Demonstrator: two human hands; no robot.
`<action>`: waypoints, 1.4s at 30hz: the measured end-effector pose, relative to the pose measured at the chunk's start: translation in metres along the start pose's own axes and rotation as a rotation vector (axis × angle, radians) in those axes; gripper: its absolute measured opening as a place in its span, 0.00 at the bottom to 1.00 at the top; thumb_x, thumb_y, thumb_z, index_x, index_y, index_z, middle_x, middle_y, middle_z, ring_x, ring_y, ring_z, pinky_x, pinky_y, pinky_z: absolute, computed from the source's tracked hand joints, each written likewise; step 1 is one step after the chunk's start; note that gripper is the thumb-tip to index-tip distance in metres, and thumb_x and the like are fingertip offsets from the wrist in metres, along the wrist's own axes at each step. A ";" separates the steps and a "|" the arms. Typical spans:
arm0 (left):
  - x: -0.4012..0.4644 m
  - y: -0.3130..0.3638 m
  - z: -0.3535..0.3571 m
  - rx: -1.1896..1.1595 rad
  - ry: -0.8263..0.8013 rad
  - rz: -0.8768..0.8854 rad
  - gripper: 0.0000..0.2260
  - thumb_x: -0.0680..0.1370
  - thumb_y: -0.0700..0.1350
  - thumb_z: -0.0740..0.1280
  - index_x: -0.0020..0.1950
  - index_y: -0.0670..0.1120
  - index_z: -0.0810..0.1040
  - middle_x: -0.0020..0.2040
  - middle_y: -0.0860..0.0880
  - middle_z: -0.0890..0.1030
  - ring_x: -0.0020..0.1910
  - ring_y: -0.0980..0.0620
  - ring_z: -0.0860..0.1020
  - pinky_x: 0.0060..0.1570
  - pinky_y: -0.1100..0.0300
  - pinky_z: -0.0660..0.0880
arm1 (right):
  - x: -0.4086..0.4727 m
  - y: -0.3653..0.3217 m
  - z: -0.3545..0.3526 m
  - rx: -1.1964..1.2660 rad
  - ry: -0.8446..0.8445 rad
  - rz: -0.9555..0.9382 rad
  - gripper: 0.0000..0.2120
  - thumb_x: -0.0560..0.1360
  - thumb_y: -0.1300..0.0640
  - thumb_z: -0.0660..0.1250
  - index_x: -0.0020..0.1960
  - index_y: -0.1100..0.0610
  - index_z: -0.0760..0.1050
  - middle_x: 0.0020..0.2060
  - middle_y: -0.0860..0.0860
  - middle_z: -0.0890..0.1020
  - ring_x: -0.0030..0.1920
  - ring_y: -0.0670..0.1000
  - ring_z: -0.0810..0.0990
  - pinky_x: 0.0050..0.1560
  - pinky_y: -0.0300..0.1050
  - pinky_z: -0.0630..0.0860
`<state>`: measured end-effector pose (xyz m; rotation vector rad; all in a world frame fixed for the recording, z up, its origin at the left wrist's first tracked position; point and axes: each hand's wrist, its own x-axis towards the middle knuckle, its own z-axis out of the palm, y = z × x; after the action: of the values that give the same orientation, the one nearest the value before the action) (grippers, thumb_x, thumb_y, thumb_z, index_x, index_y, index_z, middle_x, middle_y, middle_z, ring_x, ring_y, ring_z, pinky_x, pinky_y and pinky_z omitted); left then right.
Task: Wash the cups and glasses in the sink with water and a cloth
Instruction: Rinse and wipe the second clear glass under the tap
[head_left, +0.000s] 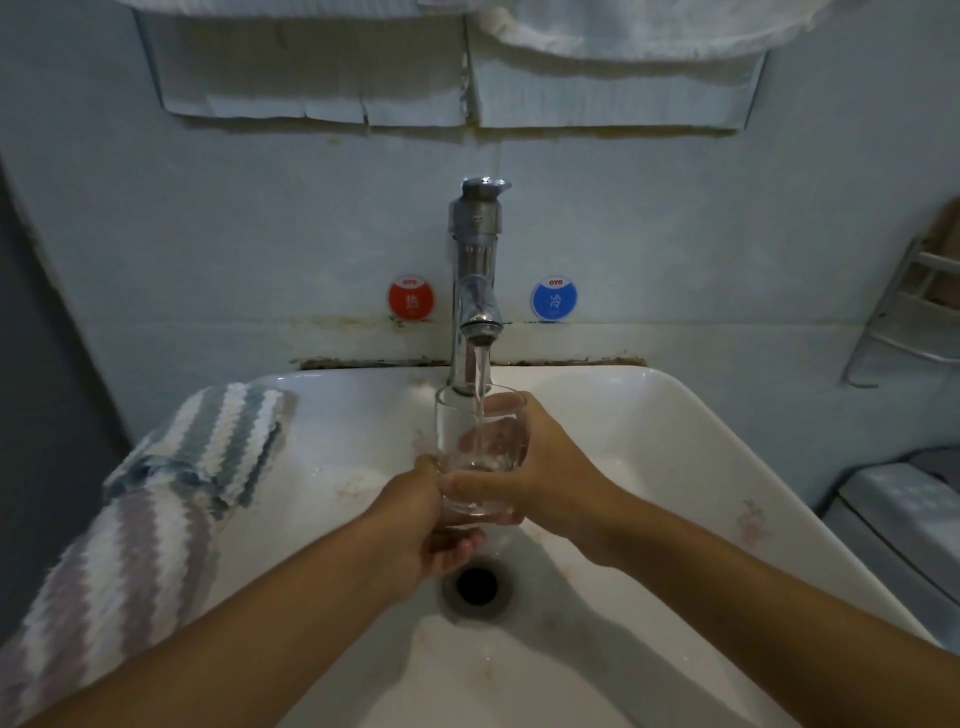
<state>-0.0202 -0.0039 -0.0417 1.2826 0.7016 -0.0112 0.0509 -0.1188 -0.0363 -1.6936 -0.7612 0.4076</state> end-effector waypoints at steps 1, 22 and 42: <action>-0.001 0.001 0.000 0.051 0.003 0.003 0.17 0.85 0.51 0.52 0.53 0.46 0.77 0.36 0.42 0.85 0.24 0.52 0.74 0.22 0.65 0.71 | 0.001 0.000 0.000 -0.012 0.012 -0.014 0.31 0.66 0.59 0.81 0.61 0.49 0.67 0.54 0.53 0.80 0.52 0.50 0.83 0.52 0.46 0.83; 0.001 0.019 -0.003 0.398 0.234 1.082 0.12 0.80 0.42 0.57 0.43 0.48 0.79 0.40 0.51 0.81 0.41 0.58 0.79 0.39 0.70 0.75 | 0.007 0.011 -0.003 -0.305 0.113 -0.102 0.35 0.61 0.56 0.83 0.62 0.47 0.68 0.52 0.46 0.79 0.51 0.48 0.81 0.51 0.47 0.82; 0.018 0.008 -0.004 0.700 -0.053 0.926 0.10 0.77 0.52 0.69 0.47 0.45 0.77 0.39 0.49 0.81 0.38 0.54 0.79 0.41 0.61 0.79 | 0.011 0.003 -0.016 -0.575 0.020 -0.200 0.35 0.64 0.55 0.82 0.65 0.48 0.69 0.54 0.44 0.79 0.52 0.46 0.79 0.51 0.36 0.77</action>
<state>-0.0044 0.0087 -0.0439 2.1760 -0.0220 0.4987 0.0703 -0.1232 -0.0339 -2.1189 -1.0928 0.0246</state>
